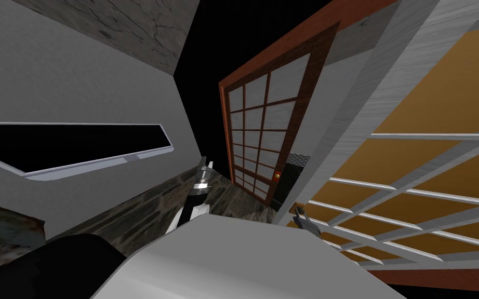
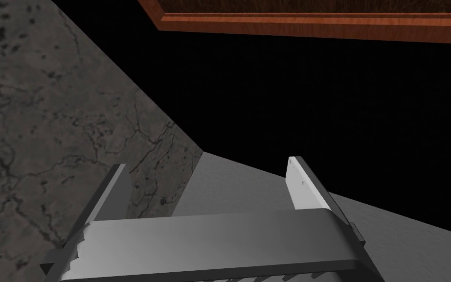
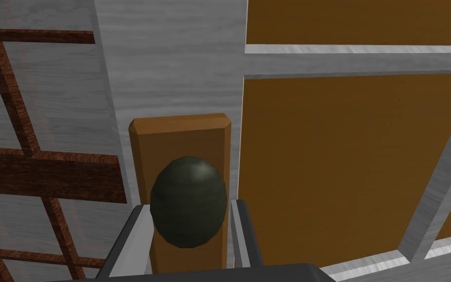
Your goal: Pull the door open
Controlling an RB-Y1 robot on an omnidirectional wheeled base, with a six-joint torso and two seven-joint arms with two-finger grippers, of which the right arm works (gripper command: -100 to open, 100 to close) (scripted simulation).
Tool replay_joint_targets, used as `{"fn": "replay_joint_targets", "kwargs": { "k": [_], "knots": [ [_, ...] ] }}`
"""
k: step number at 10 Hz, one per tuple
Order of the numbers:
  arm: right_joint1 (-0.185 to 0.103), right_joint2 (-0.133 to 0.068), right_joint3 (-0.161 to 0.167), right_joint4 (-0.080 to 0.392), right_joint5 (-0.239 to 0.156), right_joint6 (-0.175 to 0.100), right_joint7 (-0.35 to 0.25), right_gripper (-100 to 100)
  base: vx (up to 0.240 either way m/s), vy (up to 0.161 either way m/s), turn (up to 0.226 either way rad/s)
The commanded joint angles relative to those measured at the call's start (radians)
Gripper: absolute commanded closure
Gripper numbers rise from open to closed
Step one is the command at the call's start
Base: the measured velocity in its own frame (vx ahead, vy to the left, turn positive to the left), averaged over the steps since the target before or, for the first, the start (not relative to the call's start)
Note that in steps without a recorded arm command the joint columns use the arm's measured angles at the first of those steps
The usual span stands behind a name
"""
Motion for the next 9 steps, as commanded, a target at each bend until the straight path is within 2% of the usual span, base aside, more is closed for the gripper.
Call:
{"fn": "replay_joint_targets", "kwargs": {
  "k": [1, 4, 5, 6, 7, 9],
  "knots": [
    [-0.004, -0.027, 0.014, 0.005, 0.009, -0.019, -0.028, 100, -0.151, -0.058, 0.176],
    [-0.014, -0.068, 0.063, -0.017, 0.038, -0.045, -0.078, 100, -0.097, -0.071, 0.214],
    [-0.012, -0.053, 0.06, 0.004, 0.034, -0.035, -0.068, 100, -0.026, -0.037, 0.069],
    [-0.012, -0.066, 0.077, 0.007, 0.048, -0.052, -0.092, 100, -0.152, -0.016, 0.147],
    [-0.011, -0.07, 0.08, 0.008, 0.051, -0.056, -0.097, 100, -0.198, -0.004, 0.117],
    [-0.006, -0.091, 0.1, 0.013, 0.068, -0.08, -0.127, 100, -0.22, -0.035, 0.134]
  ]
}}
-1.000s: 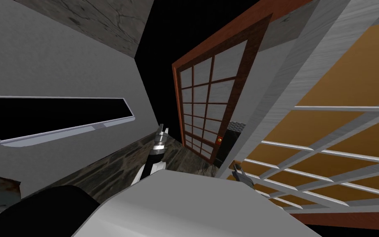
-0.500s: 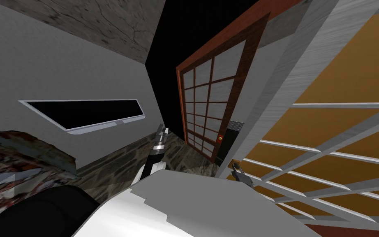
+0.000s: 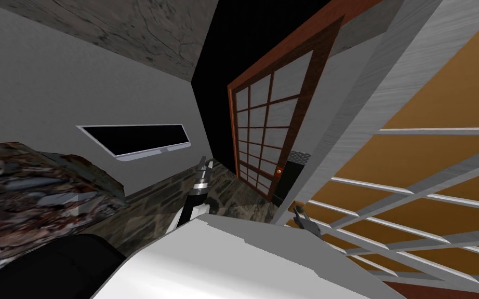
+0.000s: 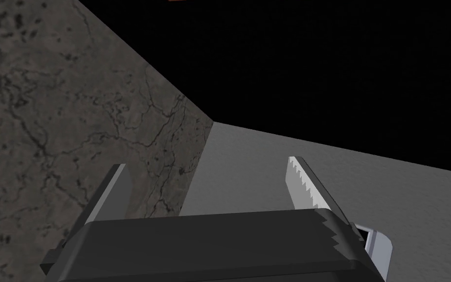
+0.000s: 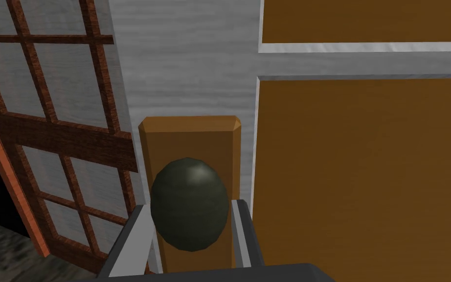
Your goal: Pull the door open
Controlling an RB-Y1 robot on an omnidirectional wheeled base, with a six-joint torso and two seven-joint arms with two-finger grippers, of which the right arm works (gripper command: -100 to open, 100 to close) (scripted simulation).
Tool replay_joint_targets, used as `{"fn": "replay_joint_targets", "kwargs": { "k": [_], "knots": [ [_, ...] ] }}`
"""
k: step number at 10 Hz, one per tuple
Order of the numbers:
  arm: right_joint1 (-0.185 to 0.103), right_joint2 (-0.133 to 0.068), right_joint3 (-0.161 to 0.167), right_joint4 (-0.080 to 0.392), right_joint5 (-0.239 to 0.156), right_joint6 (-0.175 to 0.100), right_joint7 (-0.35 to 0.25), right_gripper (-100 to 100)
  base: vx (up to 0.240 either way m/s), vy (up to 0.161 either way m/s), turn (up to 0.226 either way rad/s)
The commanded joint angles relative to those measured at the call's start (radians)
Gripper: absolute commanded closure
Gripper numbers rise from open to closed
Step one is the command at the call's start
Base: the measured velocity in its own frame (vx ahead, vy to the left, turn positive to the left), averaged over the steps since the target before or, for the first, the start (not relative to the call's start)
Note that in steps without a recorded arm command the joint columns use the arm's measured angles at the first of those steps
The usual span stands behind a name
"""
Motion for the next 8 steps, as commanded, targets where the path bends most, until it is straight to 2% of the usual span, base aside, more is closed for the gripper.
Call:
{"fn": "replay_joint_targets", "kwargs": {
  "k": [1, 4, 5, 8],
  "knots": [
    [0.008, -0.014, 0.016, 0.0, 0.013, -0.02, -0.021, 100, -0.251, -0.002, 0.114],
    [0.014, -0.042, 0.041, 0.006, 0.036, -0.051, -0.06, 100, -0.249, -0.033, 0.117],
    [0.013, -0.031, 0.042, 0.019, 0.033, -0.04, -0.053, 100, -0.104, -0.02, 0.024],
    [0.016, -0.053, 0.071, 0.04, 0.05, -0.079, -0.089, 100, -0.217, -0.038, 0.151]
  ]
}}
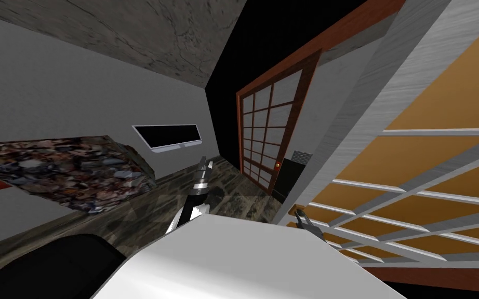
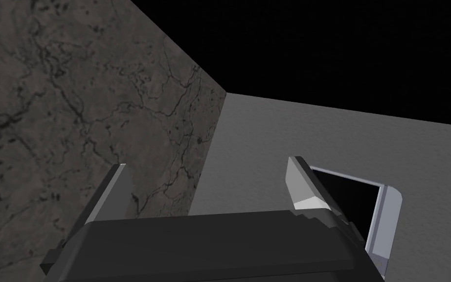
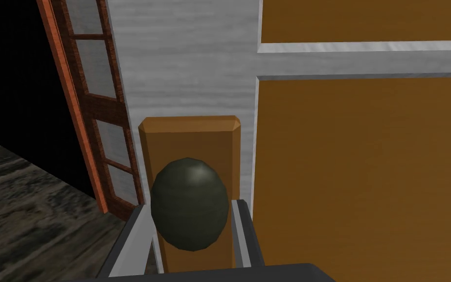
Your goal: Pull the door open
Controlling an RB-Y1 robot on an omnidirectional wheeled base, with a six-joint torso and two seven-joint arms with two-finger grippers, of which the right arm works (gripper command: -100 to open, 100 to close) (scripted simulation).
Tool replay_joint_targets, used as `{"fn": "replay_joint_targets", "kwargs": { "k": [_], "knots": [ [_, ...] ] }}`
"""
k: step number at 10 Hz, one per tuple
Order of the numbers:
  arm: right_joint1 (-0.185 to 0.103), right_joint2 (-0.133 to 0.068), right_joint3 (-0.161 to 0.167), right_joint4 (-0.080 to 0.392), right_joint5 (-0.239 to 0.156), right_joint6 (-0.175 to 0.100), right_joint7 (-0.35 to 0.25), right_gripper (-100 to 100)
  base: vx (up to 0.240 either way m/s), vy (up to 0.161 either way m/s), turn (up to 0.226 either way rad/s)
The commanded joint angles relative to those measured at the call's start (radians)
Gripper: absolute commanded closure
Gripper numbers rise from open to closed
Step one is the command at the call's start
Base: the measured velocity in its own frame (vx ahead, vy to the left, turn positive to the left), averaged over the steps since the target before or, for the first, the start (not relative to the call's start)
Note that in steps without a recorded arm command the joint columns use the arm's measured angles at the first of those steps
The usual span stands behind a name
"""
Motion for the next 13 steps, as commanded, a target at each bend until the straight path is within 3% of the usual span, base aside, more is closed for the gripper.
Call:
{"fn": "replay_joint_targets", "kwargs": {
  "k": [1, 5, 6, 13],
  "knots": [
    [0.003, -0.014, 0.016, 0.009, 0.011, -0.03, -0.021, 100, -0.287, -0.071, 0.197],
    [0.004, -0.041, 0.045, 0.03, 0.028, -0.077, -0.06, 100, -0.253, -0.034, 0.124],
    [0.004, -0.035, 0.046, 0.037, 0.028, -0.064, -0.058, 100, -0.083, -0.029, 0.008],
    [-0.003, -0.059, 0.09, 0.101, 0.047, -0.146, -0.113, 100, -0.203, -0.041, 0.147]
  ]
}}
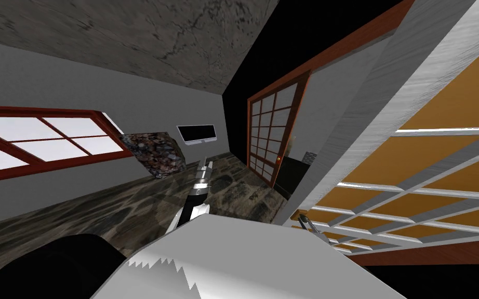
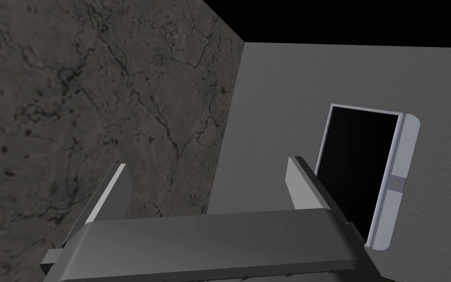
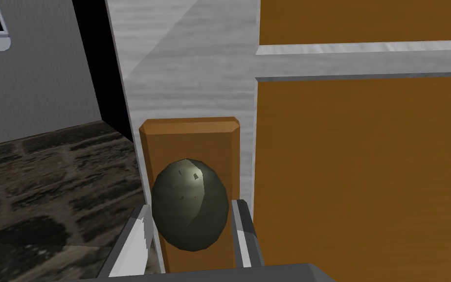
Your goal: Pull the door open
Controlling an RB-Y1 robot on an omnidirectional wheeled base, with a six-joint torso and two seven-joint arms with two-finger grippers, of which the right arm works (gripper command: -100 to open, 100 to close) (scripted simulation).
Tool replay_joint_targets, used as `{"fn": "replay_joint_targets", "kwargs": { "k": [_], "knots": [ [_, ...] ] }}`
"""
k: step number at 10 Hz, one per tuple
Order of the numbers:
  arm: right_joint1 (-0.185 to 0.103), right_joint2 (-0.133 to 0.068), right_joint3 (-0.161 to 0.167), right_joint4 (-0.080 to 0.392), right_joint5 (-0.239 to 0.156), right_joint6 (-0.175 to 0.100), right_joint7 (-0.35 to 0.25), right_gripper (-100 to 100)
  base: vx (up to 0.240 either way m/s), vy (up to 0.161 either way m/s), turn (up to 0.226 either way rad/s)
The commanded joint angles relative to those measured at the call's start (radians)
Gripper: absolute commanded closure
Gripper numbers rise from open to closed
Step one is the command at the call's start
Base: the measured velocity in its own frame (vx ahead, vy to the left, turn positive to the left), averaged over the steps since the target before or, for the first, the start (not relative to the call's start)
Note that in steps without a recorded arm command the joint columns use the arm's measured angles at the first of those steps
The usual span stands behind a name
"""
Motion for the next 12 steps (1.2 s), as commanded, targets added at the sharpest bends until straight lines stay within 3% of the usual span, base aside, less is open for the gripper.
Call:
{"fn": "replay_joint_targets", "kwargs": {
  "k": [1, 3, 4, 12],
  "knots": [
    [-0.004, -0.006, 0.007, 0.013, 0.004, -0.026, -0.013, 100, -0.194, -0.058, 0.128],
    [-0.007, -0.012, 0.014, 0.025, 0.007, -0.043, -0.024, 100, -0.201, -0.042, 0.112],
    [-0.003, -0.008, 0.015, 0.018, 0.007, -0.026, -0.018, 100, -0.085, -0.015, 0.019],
    [-0.03, -0.016, 0.037, 0.079, 0.022, -0.073, -0.058, 100, -0.192, -0.049, 0.135]
  ]
}}
